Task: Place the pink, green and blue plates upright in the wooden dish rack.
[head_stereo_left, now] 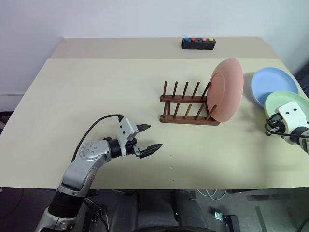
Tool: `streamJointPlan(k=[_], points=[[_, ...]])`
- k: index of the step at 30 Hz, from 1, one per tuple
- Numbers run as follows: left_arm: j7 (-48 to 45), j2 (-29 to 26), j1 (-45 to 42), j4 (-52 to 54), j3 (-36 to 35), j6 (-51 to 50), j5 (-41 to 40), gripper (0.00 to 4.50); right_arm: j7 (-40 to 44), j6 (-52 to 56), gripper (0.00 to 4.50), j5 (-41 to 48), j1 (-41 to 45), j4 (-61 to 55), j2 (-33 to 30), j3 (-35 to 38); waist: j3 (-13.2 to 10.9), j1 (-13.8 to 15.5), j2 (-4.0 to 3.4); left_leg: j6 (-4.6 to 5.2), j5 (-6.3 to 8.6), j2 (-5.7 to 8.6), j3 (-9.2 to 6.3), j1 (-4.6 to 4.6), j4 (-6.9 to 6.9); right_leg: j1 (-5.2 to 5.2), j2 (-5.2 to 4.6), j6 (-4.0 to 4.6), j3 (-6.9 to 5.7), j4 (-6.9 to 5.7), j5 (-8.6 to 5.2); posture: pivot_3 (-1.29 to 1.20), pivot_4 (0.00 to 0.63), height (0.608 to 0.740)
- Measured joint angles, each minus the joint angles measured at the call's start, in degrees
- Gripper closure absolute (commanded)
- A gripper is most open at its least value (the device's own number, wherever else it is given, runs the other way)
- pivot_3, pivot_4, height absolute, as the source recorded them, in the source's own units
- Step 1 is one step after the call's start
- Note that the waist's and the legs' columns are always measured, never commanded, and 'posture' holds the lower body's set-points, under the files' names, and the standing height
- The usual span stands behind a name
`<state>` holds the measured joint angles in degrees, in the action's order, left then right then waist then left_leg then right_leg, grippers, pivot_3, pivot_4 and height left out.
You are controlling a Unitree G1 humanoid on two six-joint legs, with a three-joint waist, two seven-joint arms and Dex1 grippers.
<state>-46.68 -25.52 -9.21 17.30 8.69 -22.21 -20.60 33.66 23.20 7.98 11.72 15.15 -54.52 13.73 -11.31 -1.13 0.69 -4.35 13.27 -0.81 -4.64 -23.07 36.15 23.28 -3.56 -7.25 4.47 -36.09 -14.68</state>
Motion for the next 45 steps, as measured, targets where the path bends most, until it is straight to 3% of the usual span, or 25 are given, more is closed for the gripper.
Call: streamJointPlan(k=[11,17,21,25,31,34,40,45], points=[[-0.33,0.01,0.00,-0.54,0.11,0.68,0.16,0.00,0.47,2.76,4.44,-0.30,1.44,-6.47,-0.35,0.50,0.00,-0.02,0.00,0.00,0.00,0.00,0.00,0.00,0.00,0.00,0.00,-0.01,0.00,-0.01,0.01,0.00,0.150,0.730],[-0.46,0.10,-0.09,-1.09,0.39,0.88,0.30,0.00,-6.37,-8.27,4.44,-3.63,14.58,-5.84,-0.66,2.05,-0.06,-0.31,-0.23,0.00,0.00,0.00,0.02,0.00,-0.05,0.07,0.00,-0.03,0.00,-0.03,0.02,0.00,0.150,0.730],[-0.37,0.15,-0.05,-1.30,0.72,1.31,0.59,0.00,-6.12,-16.86,4.44,-0.72,22.19,-9.87,1.96,3.59,-0.06,-0.17,-0.21,0.00,0.00,-0.01,-0.01,-0.02,-0.09,0.07,0.01,-0.20,-0.02,-0.02,0.10,0.00,0.150,0.730],[0.24,0.57,-0.08,-1.31,0.72,1.46,0.65,0.00,-1.23,-19.47,4.44,7.39,24.57,-18.51,7.81,2.24,-0.06,-0.06,-0.21,0.00,0.00,-0.01,-0.04,-0.04,-0.03,0.06,0.00,-0.22,-0.02,-0.04,0.12,0.00,0.150,0.730],[1.86,2.62,-1.65,-1.40,-1.71,2.97,-0.43,0.00,2.44,-4.79,4.44,32.51,26.39,-33.33,14.88,1.07,-0.06,0.26,-0.21,0.01,0.00,-0.01,-0.15,-0.09,0.03,0.05,0.00,-0.20,-0.09,-0.08,0.12,0.00,0.150,0.730],[1.88,2.40,-1.59,-1.41,-1.85,3.02,-0.42,0.00,0.57,2.64,4.44,46.01,26.73,-37.97,17.47,1.69,-0.06,0.22,-0.21,0.01,0.00,-0.01,-0.14,-0.09,0.02,0.04,0.00,-0.17,-0.09,-0.07,0.10,0.00,0.150,0.730],[1.93,2.00,-1.25,-1.40,-3.29,3.12,-0.84,0.00,-7.45,10.09,4.44,62.01,23.90,-39.68,22.51,2.63,-0.04,0.15,-0.18,0.01,0.00,-0.03,-0.15,-0.08,0.00,0.05,0.02,-0.05,-0.10,-0.09,0.05,0.00,0.150,0.730],[1.68,0.81,-0.46,-1.41,-5.25,3.65,-1.36,0.00,-12.23,12.51,4.44,64.86,18.55,-39.46,24.69,2.26,-0.04,0.13,-0.20,0.02,0.00,-0.02,-0.14,-0.11,0.01,0.09,0.02,-0.07,-0.09,-0.10,0.05,0.00,0.150,0.730]])
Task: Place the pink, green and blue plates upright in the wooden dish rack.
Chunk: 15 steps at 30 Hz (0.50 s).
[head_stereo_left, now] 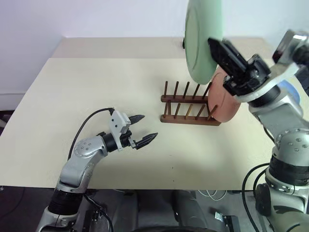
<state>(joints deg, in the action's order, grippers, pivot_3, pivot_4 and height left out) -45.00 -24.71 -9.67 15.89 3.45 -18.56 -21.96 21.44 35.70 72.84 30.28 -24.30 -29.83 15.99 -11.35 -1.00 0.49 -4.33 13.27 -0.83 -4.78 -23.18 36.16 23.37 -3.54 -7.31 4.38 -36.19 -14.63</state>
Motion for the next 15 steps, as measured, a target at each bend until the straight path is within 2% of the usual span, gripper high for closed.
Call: streamJointPlan(k=[15], points=[[-0.62,-0.17,0.17,-0.04,-0.13,0.23,0.04,0.00,-4.82,1.65,4.44,2.83,-6.53,2.15,2.10,1.17,0.00,-0.05,0.00,0.00,0.00,0.00,0.00,0.00,-0.01,0.01,0.01,0.02,0.00,0.00,-0.01,0.00,0.150,0.730]])
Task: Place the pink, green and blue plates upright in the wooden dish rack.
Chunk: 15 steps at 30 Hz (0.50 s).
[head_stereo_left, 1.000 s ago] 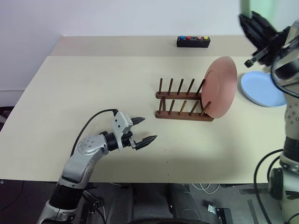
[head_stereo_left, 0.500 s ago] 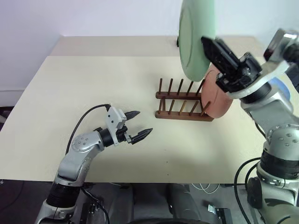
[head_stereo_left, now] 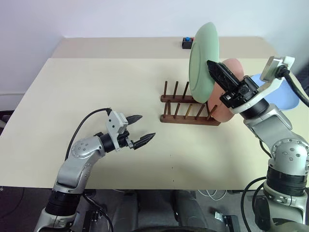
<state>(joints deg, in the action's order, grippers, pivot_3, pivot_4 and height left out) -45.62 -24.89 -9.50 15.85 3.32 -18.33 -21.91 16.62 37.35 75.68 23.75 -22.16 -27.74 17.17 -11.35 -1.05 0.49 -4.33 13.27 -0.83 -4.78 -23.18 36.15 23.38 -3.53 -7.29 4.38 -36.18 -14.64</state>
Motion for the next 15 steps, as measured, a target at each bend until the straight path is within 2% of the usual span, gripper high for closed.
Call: streamJointPlan(k=[15], points=[[-0.12,0.00,0.01,0.02,0.00,0.05,-0.05,0.00,-3.47,2.33,4.44,1.08,-0.98,2.56,1.96,-0.24,0.00,-0.06,0.00,0.00,0.00,0.00,0.00,0.00,-0.01,0.01,0.00,-0.01,0.00,0.00,0.00,0.00,0.150,0.730]])
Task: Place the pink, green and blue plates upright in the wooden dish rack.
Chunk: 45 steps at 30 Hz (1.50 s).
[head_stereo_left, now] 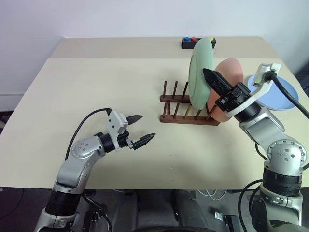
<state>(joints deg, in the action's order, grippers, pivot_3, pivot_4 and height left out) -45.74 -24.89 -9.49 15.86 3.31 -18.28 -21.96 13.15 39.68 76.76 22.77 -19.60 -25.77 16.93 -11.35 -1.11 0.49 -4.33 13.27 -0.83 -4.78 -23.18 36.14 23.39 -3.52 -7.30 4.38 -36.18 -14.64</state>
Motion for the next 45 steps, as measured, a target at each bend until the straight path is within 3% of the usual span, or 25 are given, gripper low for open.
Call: streamJointPlan(k=[1,4,11,21,36,45], points=[[-0.01,0.01,0.00,0.04,0.00,0.00,-0.02,0.00,0.00,0.11,4.44,-0.03,0.00,0.32,-0.03,0.00,0.00,0.00,0.00,0.00,0.00,0.00,0.00,0.00,0.00,0.00,0.00,0.00,0.00,0.00,0.00,0.00,0.150,0.730],[-0.01,0.02,0.01,0.14,0.00,-0.01,-0.06,0.00,0.12,0.61,3.51,-0.10,0.00,1.24,-0.11,0.00,0.00,0.01,0.00,0.00,0.00,0.00,0.00,0.00,0.00,0.00,0.00,0.01,0.00,0.00,-0.01,0.00,0.150,0.730],[0.03,0.02,0.04,0.14,0.00,-0.02,-0.07,0.00,0.17,0.92,0.02,-0.91,0.00,1.34,-0.12,0.04,0.00,0.00,0.00,0.00,0.00,0.00,0.00,0.00,0.00,0.00,0.00,0.02,0.00,0.00,-0.01,0.00,0.150,0.730],[0.12,0.06,0.04,0.21,0.02,-0.15,-0.07,0.00,0.96,0.92,0.02,-3.20,0.08,1.33,-0.83,0.25,0.00,0.00,0.00,0.00,0.00,0.00,0.00,-0.01,0.01,0.00,0.00,0.04,0.00,0.01,-0.02,0.00,0.150,0.730],[0.13,0.19,0.03,0.22,0.28,-0.19,-0.06,0.00,7.68,0.37,0.02,-4.70,1.25,-1.85,-8.26,2.31,0.00,0.05,0.00,0.00,0.00,0.00,0.00,-0.03,0.01,0.00,0.00,0.04,0.00,0.04,-0.02,0.00,0.150,0.730],[0.02,0.24,0.00,0.23,0.43,-0.21,-0.05,0.00,13.93,-1.65,0.02,-6.55,4.33,-1.15,-16.49,8.73,0.00,0.18,0.00,0.00,0.00,0.01,0.02,-0.05,0.03,0.00,-0.01,0.06,0.00,0.07,-0.03,0.00,0.150,0.730]])
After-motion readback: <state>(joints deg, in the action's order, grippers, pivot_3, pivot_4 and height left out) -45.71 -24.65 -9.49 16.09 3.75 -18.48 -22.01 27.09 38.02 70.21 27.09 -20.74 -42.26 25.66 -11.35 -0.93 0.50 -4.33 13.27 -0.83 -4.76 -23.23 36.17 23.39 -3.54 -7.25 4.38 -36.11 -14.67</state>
